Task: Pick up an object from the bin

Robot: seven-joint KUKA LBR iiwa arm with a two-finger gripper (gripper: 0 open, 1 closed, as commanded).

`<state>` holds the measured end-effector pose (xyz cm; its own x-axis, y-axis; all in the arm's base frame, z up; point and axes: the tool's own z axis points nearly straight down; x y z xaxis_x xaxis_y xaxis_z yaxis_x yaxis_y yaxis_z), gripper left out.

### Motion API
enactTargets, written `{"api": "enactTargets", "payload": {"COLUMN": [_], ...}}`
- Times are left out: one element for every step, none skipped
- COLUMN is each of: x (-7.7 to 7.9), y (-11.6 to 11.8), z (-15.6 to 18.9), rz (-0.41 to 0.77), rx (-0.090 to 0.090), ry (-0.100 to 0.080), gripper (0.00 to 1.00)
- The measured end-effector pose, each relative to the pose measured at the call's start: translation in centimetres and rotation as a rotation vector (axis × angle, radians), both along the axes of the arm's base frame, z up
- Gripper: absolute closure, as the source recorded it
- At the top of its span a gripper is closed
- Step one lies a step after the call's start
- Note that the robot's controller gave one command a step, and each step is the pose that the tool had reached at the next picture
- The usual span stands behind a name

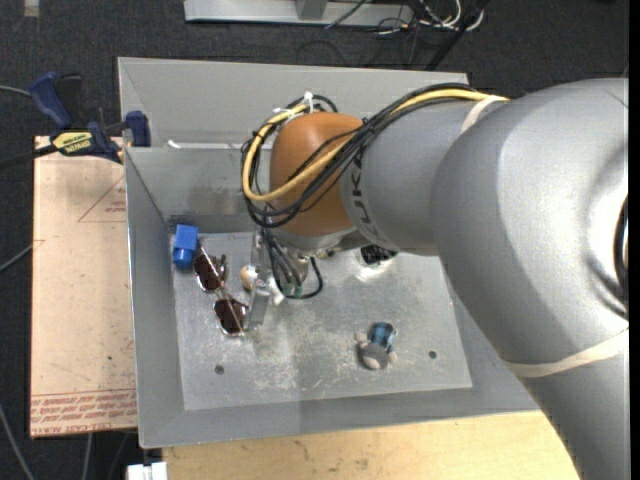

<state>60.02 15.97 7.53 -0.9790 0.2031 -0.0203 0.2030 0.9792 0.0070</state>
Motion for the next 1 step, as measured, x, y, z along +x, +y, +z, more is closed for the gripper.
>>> {"api": "enactTargets", "payload": {"x": [-1.41], "y": [-2.23], "z": [-0.55], "rz": [-0.210], "rx": [0.001], "ry": [0.022], "gripper": [0.00]}}
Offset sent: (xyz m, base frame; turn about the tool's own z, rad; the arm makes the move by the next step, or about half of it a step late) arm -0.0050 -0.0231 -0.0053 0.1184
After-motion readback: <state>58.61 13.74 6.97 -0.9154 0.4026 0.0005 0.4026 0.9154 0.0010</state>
